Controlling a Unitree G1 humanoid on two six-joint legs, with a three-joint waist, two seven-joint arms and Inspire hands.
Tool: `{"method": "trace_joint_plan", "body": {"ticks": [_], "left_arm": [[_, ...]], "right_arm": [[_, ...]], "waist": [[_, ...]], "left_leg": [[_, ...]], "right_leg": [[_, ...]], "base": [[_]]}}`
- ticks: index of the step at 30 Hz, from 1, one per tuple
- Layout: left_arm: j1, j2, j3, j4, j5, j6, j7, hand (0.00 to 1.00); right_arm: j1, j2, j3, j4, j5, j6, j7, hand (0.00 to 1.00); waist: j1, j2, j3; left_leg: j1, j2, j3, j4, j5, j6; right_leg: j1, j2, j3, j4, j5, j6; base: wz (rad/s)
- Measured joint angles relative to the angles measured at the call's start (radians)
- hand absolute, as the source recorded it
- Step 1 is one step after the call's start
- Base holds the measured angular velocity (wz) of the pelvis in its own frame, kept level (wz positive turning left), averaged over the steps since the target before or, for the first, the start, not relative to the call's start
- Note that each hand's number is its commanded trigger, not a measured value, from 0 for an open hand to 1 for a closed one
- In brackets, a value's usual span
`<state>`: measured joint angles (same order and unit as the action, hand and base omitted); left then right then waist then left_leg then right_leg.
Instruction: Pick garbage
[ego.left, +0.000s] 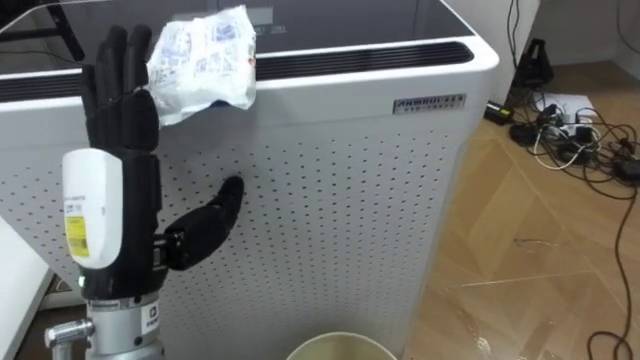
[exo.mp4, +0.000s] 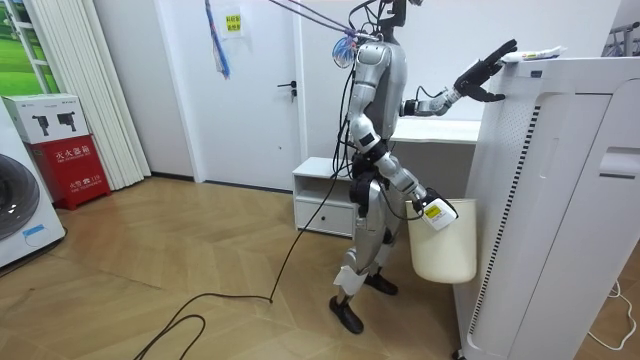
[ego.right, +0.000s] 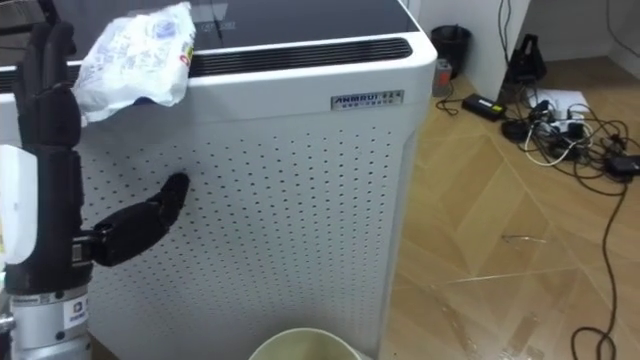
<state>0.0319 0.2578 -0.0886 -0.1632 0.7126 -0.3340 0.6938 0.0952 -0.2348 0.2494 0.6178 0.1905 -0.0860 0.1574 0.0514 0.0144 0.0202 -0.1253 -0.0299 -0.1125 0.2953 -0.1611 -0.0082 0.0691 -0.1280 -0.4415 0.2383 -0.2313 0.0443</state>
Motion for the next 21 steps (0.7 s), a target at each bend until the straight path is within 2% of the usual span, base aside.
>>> {"method": "trace_joint_plan", "body": {"ticks": [14, 21], "left_arm": [[0.000, 0.000, 0.005, -0.001, 0.071, -0.004, -0.023, 0.00], [-0.002, 0.005, 0.013, -0.053, 0.135, -0.003, -0.015, 0.00]], "right_arm": [[-0.001, -0.001, -0.008, -0.002, -0.009, -0.001, -0.001, 1.00], [0.003, -0.001, -0.006, -0.002, -0.007, -0.001, -0.002, 1.00]], "waist": [[0.011, -0.004, -0.0014], [0.024, -0.010, -0.0080]], "left_leg": [[0.003, -0.003, 0.003, -0.006, 0.004, 0.002], [-0.002, -0.004, -0.002, -0.004, 0.004, 0.001]], "right_leg": [[-0.001, -0.002, 0.006, -0.002, -0.001, 0.001], [-0.003, 0.000, 0.006, -0.003, -0.001, 0.001]], "base": [[0.00], [0.02]]}}
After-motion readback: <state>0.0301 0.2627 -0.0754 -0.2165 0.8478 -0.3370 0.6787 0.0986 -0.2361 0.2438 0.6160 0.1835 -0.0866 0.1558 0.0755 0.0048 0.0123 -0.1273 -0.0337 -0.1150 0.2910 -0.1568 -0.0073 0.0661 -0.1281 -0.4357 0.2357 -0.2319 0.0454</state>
